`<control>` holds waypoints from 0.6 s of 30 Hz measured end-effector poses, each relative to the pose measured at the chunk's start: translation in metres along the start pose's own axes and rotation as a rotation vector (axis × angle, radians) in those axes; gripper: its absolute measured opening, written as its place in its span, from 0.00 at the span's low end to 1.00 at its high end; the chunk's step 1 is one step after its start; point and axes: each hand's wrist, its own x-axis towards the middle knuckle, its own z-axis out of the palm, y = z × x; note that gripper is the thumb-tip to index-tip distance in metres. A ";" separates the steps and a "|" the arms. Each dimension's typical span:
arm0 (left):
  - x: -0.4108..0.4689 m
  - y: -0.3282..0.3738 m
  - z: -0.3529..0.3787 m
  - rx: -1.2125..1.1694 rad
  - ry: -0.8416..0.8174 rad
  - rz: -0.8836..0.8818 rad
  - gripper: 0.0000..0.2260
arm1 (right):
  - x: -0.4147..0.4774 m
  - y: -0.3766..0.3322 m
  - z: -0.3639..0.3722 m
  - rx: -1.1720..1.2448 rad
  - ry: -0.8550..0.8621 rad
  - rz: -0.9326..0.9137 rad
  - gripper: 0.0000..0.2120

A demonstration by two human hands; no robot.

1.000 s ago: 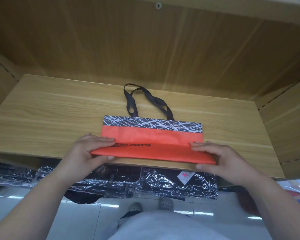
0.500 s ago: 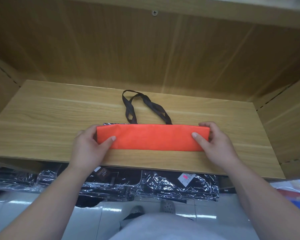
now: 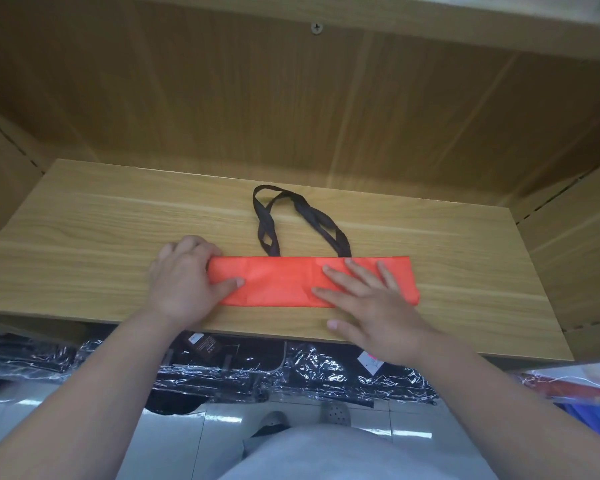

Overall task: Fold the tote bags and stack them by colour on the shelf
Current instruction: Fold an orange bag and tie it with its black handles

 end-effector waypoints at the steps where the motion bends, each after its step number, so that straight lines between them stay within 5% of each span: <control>1: -0.001 0.000 0.000 -0.028 -0.006 0.005 0.24 | 0.001 -0.002 0.002 -0.001 -0.066 0.018 0.32; 5: -0.016 0.009 0.003 -0.497 0.013 -0.066 0.15 | -0.002 -0.005 0.003 -0.040 -0.105 0.026 0.35; 11: -0.039 0.028 0.004 -1.303 -0.035 -0.264 0.16 | -0.006 -0.014 0.006 -0.074 -0.141 0.049 0.35; 14: -0.044 0.029 0.006 -1.359 0.043 -0.332 0.05 | -0.004 -0.023 0.006 -0.077 -0.150 0.053 0.35; 18: -0.044 0.028 0.001 -1.419 0.252 -0.419 0.05 | 0.009 -0.048 0.004 -0.066 -0.130 0.061 0.36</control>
